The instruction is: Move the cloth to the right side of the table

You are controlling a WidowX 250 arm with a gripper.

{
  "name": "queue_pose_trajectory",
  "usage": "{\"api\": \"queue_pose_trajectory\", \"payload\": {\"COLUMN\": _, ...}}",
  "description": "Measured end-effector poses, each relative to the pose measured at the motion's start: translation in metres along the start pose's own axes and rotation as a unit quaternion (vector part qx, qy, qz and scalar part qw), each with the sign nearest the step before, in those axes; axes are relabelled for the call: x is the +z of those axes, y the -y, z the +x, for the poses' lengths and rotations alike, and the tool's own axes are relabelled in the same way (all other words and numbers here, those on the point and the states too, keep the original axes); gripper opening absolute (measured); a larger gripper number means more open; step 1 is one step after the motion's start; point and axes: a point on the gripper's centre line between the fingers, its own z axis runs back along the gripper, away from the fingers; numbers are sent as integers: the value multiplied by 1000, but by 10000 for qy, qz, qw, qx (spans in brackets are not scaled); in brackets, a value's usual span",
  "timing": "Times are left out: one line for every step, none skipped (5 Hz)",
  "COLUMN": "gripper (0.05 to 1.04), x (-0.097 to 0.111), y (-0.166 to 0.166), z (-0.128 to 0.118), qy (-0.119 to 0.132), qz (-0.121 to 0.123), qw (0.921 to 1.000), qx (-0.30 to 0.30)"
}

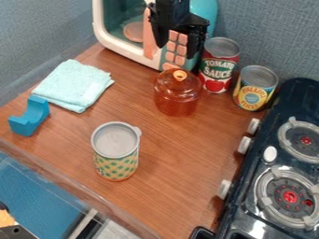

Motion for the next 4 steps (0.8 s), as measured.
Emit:
{"api": "queue_pose_trajectory", "payload": {"gripper": 1001, "x": -16, "y": 0, "z": 5, "qy": 204, "qz": 31, "qw": 9998, "qx": 7}}
{"api": "queue_pose_trajectory", "payload": {"gripper": 1001, "x": -20, "y": 11, "z": 7, "qy": 268, "qz": 58, "qw": 9996, "qx": 38}}
{"api": "queue_pose_trajectory", "payload": {"gripper": 1001, "x": -12, "y": 38, "z": 3, "qy": 130, "qz": -28, "qw": 9993, "qx": 341}}
{"api": "queue_pose_trajectory", "payload": {"gripper": 1001, "x": -10, "y": 75, "z": 10, "qy": 31, "qz": -46, "qw": 9961, "qx": 876}}
